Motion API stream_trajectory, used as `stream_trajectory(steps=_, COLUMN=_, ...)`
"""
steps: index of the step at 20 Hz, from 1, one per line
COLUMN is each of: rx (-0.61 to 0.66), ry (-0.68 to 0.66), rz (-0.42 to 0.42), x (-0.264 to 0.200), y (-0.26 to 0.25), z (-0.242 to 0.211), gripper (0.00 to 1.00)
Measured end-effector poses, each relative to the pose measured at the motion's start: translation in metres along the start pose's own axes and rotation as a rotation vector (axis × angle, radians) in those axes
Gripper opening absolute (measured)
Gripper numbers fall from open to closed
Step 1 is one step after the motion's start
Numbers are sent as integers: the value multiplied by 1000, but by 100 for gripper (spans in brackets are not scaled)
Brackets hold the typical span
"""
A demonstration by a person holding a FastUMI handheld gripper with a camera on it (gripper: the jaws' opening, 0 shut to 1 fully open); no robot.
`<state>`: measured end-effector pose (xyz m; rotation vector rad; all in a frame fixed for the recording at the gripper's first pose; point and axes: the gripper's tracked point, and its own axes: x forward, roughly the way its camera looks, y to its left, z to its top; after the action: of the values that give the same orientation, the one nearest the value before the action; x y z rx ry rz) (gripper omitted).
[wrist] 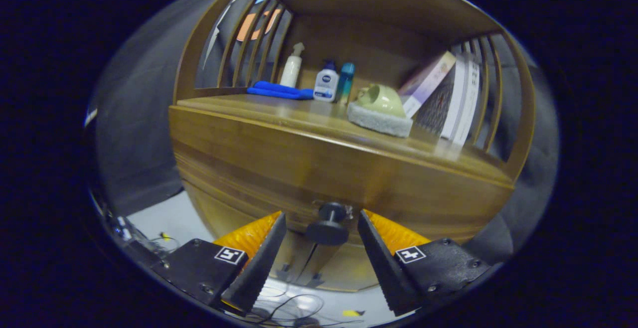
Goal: Pull open the drawer, take out the items inside it, and place them on the countertop above the cabinet.
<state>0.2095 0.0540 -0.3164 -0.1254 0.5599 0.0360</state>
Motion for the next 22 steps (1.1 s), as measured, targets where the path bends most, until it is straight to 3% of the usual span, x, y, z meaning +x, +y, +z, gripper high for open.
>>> stream_trajectory(steps=4, rx=4, ry=-62, rz=-23, x=-35, y=-25, z=20, gripper=95)
stream_trajectory(steps=9, rx=16, ry=-157, rz=5, x=-101, y=-46, z=43, gripper=95)
stream_trajectory(steps=14, rx=17, ry=-296, rz=-11, x=-190, y=-82, z=78, gripper=95)
stream_trajectory(steps=22, rx=121, ry=-597, rz=45, x=-343, y=-120, z=148, gripper=95)
